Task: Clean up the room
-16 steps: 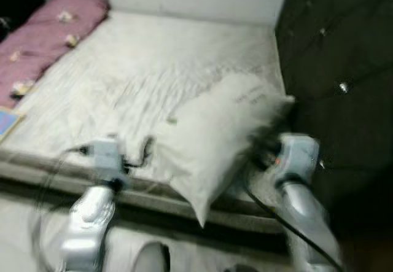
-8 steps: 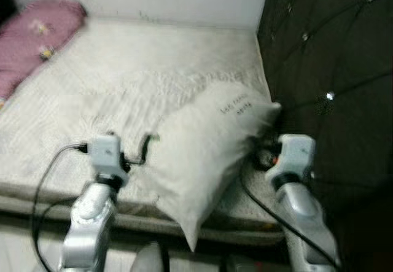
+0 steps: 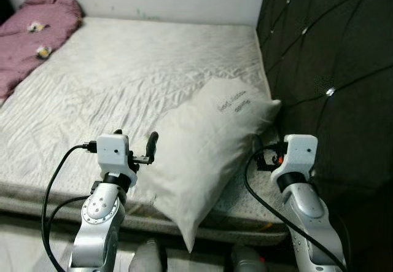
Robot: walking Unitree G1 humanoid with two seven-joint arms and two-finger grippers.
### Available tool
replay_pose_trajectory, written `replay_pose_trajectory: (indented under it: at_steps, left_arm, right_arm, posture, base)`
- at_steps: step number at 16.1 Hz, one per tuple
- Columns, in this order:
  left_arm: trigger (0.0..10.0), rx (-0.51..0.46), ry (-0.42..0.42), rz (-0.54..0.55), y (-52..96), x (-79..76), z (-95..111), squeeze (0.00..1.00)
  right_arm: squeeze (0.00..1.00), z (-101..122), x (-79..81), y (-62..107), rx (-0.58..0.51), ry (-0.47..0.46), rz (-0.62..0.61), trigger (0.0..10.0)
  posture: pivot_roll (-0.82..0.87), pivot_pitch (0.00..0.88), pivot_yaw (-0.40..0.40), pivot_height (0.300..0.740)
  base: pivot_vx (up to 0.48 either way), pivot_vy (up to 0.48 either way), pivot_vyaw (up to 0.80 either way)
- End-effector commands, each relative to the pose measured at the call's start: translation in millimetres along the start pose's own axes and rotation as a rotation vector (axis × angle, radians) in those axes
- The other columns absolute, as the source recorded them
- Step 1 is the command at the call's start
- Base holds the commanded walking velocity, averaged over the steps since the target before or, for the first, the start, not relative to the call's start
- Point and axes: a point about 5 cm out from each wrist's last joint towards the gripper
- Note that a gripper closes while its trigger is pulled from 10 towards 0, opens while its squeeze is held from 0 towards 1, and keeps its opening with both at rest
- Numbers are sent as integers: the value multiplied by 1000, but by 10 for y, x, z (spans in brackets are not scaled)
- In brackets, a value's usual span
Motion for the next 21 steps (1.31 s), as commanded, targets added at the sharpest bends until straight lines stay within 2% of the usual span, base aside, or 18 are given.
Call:
replay_pose_trajectory:
  at_steps: [1,5,11,21]
  left_arm:
    - [10000,17,-18,7,13,22,-31,0]
    - [10000,23,-25,15,-4,33,-33,0]
    - [10000,1,-12,-29,0,6,-3,0]
    - [10000,-3,-4,-40,-7,10,0,0]
  right_arm:
    - [0,-18,-13,3,9,-3,-5,10000]
    - [0,-41,-18,1,19,-6,-7,10000]
    - [0,-55,-19,-13,30,-7,-10,10000]
    - [0,-55,-23,-42,32,-5,-5,10000]
  posture:
    - [-23,0,1,616]
    - [-20,0,-2,606]
    - [-13,0,-10,606]
    - [-15,0,-7,606]
  base:
    - [0,0,0]
    - [0,0,0]
    - [0,0,0]
    - [390,0,0]
Point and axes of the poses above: a point about 5 cm out from each wrist's last joint towards the gripper, its own y axis pointing back from the gripper into the wrist, its own z axis along the axis of the wrist's last joint, x = y × z, and after that the axes turned 15 degrees about -y, right-handed
